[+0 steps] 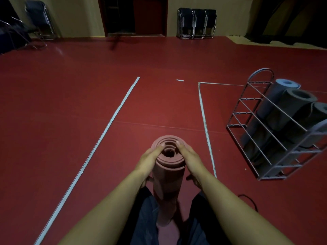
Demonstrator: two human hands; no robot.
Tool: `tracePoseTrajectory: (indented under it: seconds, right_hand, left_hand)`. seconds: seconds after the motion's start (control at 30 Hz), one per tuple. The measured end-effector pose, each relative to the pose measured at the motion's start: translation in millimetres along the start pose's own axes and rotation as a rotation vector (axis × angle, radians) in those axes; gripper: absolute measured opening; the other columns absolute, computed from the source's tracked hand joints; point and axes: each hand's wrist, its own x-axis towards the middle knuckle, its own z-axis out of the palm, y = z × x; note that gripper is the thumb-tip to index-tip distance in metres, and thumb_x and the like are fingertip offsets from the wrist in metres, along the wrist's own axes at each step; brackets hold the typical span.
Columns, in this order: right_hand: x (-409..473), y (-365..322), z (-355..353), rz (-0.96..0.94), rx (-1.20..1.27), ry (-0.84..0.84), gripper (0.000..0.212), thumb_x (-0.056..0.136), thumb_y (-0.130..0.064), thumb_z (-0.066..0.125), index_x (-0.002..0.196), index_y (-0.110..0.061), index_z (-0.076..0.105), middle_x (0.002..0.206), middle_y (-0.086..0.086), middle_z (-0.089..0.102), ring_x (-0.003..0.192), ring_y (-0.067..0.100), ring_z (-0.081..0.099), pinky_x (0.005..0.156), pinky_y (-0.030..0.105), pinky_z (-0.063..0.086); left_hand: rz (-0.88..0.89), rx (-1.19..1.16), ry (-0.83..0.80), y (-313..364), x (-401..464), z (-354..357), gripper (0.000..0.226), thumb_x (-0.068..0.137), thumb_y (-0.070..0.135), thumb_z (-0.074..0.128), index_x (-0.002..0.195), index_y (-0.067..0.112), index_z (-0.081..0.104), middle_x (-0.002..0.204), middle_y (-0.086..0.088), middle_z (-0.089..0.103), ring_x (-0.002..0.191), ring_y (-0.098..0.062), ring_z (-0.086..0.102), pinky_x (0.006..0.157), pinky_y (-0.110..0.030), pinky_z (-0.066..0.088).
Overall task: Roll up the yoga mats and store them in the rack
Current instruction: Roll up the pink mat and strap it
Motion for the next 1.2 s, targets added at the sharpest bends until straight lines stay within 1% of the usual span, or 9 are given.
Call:
tracePoseTrajectory:
  seconds: [0.17,0.27,0.47,0.57,0.67,0.77,0.87,1.0,1.2]
  right_hand:
    - [-2.5,0.4,10.0,-0.035,0.075,-0.072,0.049,0.097,-0.061,0.055,0.139,-0.036,0.058,0.126,-0.009,0.061,0.103,0.008,0.057,0.090,0.041,0.043]
    - [-10.2,-15.6,7.9,-0.086,0.078,-0.047,0.027,0.104,-0.054,0.049,0.113,-0.033,0.064,0.098,-0.015,0.065,0.082,-0.004,0.055,0.070,0.029,0.045]
    - [2.2,17.2,21.0,-0.196,0.040,0.031,0.055,0.099,-0.059,0.053,0.142,-0.025,0.057,0.142,-0.005,0.060,0.119,0.008,0.055,0.097,0.025,0.040]
    - [4.5,9.2,24.3,-0.167,-0.015,0.047,0.059,0.098,-0.060,0.055,0.144,-0.023,0.057,0.143,-0.001,0.060,0.124,0.016,0.055,0.103,0.034,0.043]
    - [1.9,8.1,19.1,-0.123,0.002,0.042,0.060,0.099,-0.062,0.052,0.147,-0.027,0.053,0.139,-0.003,0.057,0.131,0.024,0.052,0.107,0.046,0.044]
    - [-5.5,15.8,20.3,-0.076,0.043,0.013,0.061,0.096,-0.064,0.056,0.147,-0.030,0.051,0.146,0.000,0.055,0.125,0.022,0.051,0.108,0.056,0.045]
    - [-11.2,16.6,26.6,-0.075,0.053,0.004,0.075,0.088,-0.073,0.060,0.149,-0.032,0.048,0.151,-0.001,0.052,0.133,0.026,0.050,0.108,0.061,0.045]
    - [-14.4,18.1,29.7,-0.108,0.047,-0.028,0.050,0.094,-0.065,0.059,0.133,-0.034,0.057,0.137,-0.003,0.060,0.124,0.022,0.054,0.108,0.053,0.046]
    - [-15.4,26.8,31.8,-0.198,0.042,-0.021,0.065,0.088,-0.069,0.062,0.137,-0.027,0.060,0.132,-0.003,0.066,0.126,0.017,0.059,0.103,0.036,0.047]
  left_hand:
    - [0.068,-0.070,0.037,-3.6,-1.9,-0.4,0.054,0.088,0.065,0.068,0.132,0.034,0.063,0.121,0.013,0.059,0.114,-0.018,0.053,0.095,-0.045,0.045]
    - [0.177,-0.190,0.123,-4.8,0.0,0.9,0.038,0.089,0.054,0.071,0.115,0.027,0.075,0.115,0.009,0.075,0.108,-0.011,0.069,0.098,-0.037,0.052]
    - [0.103,-0.073,0.134,-10.3,-1.8,-2.8,0.030,0.092,0.058,0.068,0.104,0.030,0.068,0.095,0.012,0.068,0.091,-0.015,0.064,0.078,-0.036,0.051]
    - [0.022,0.023,0.113,-0.6,-3.3,-5.5,0.042,0.088,0.064,0.068,0.113,0.030,0.065,0.109,0.007,0.064,0.097,-0.023,0.059,0.086,-0.047,0.057]
    - [-0.002,0.102,0.059,8.9,-7.3,-9.8,0.033,0.086,0.052,0.077,0.104,0.028,0.063,0.090,0.012,0.060,0.080,-0.014,0.058,0.084,-0.049,0.061]
    - [-0.006,0.416,0.124,18.3,-4.3,-11.2,0.055,0.074,0.040,0.088,0.118,0.015,0.064,0.092,-0.006,0.071,0.074,-0.028,0.069,0.063,-0.050,0.064]
    - [0.041,0.768,0.195,26.8,-1.1,-9.2,0.073,0.061,0.045,0.089,0.119,0.012,0.062,0.097,-0.016,0.074,0.082,-0.037,0.074,0.070,-0.048,0.065]
    - [0.018,0.957,0.215,33.7,-3.1,-10.9,0.070,0.059,0.060,0.092,0.096,0.009,0.062,0.100,-0.014,0.075,0.090,-0.034,0.075,0.077,-0.040,0.064]
    - [0.029,0.892,0.324,22.9,-4.4,-5.9,0.074,0.068,0.053,0.090,0.125,0.013,0.063,0.123,-0.013,0.070,0.113,-0.035,0.067,0.081,-0.036,0.053]
